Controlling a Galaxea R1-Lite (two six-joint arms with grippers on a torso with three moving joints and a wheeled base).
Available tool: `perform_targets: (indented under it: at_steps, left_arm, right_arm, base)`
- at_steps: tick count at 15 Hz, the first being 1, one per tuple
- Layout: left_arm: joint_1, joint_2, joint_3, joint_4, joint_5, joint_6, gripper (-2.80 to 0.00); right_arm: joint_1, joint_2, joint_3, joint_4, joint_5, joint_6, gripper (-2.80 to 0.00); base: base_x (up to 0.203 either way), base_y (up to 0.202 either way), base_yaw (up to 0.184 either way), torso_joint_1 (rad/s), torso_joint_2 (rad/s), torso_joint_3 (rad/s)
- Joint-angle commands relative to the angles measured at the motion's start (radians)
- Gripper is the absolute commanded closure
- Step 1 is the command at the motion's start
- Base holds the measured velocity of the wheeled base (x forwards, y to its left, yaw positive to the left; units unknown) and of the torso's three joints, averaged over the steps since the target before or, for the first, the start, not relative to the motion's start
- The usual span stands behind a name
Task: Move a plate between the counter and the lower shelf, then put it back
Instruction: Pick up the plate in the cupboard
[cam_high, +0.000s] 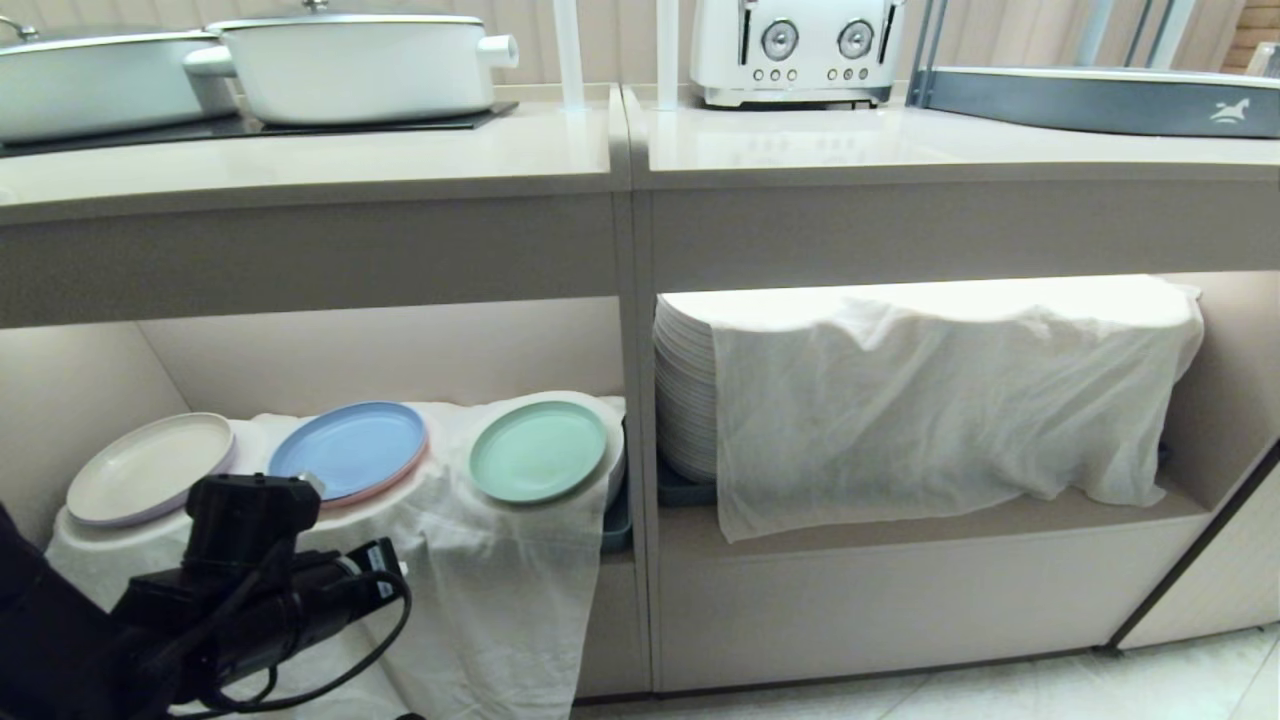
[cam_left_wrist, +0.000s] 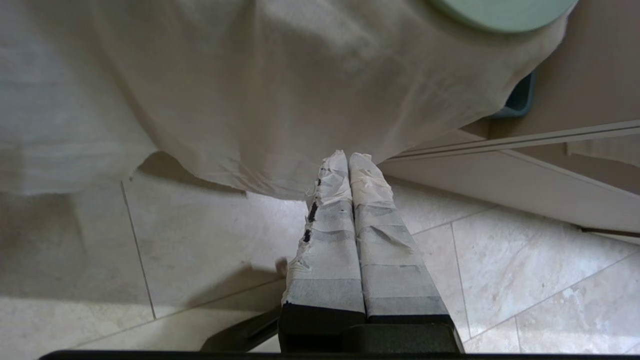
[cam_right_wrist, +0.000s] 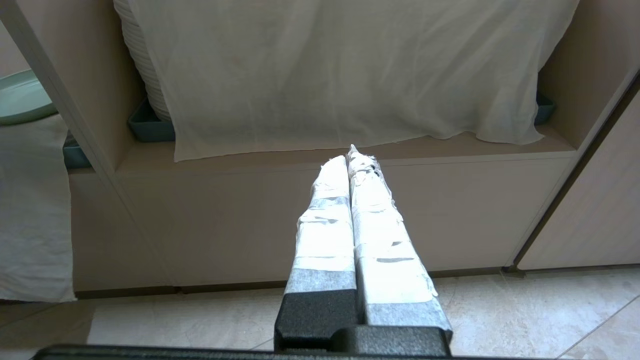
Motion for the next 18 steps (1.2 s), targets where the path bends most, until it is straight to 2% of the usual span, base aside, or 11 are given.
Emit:
perform_targets:
  at_steps: [1, 3, 8, 10, 16, 17, 18]
  left_arm:
    - [-0.011, 0.077, -0.046, -0.006, 0.008, -0.041, 0.0]
    - [-0.011, 0.094, -0.091, 0.004, 0.02, -0.085, 0.0]
    - [-0.01, 0.147, -0.135, 0.002, 0.021, -0.092, 0.0]
    - [-0.01, 0.155, -0.18, 0.004, 0.024, -0.131, 0.0]
    - [-0.008, 0.166, -0.3, 0.113, 0.024, -0.159, 0.0]
    - [-0.009, 0.166, -0.318, 0.134, 0.024, -0.161, -2.8]
    - [-0.01, 0.166, -0.336, 0.15, 0.023, -0.162, -2.8]
  right_arm:
    - [0.0, 0.0, 0.0, 0.0, 0.0, 0.0, 0.0]
    - [0.0, 0.0, 0.0, 0.0, 0.0, 0.0, 0.0]
    - [0.0, 0.0, 0.0, 0.0, 0.0, 0.0, 0.0]
    - [0.0, 0.0, 0.0, 0.0, 0.0, 0.0, 0.0]
    - [0.0, 0.0, 0.0, 0.0, 0.0, 0.0, 0.0]
    - [0.0, 0.0, 0.0, 0.0, 0.0, 0.0, 0.0]
    - [0.0, 0.0, 0.0, 0.0, 0.0, 0.0, 0.0]
  base:
    - [0.0, 0.0, 0.0, 0.0, 0.0, 0.0]
    - [0.0, 0.0, 0.0, 0.0, 0.0, 0.0]
    - [0.0, 0.0, 0.0, 0.0, 0.0, 0.0]
    - [0.0, 0.0, 0.0, 0.0, 0.0, 0.0]
    - [0.0, 0.0, 0.0, 0.0, 0.0, 0.0]
    - [0.0, 0.0, 0.0, 0.0, 0.0, 0.0]
    - [0.0, 0.0, 0.0, 0.0, 0.0, 0.0]
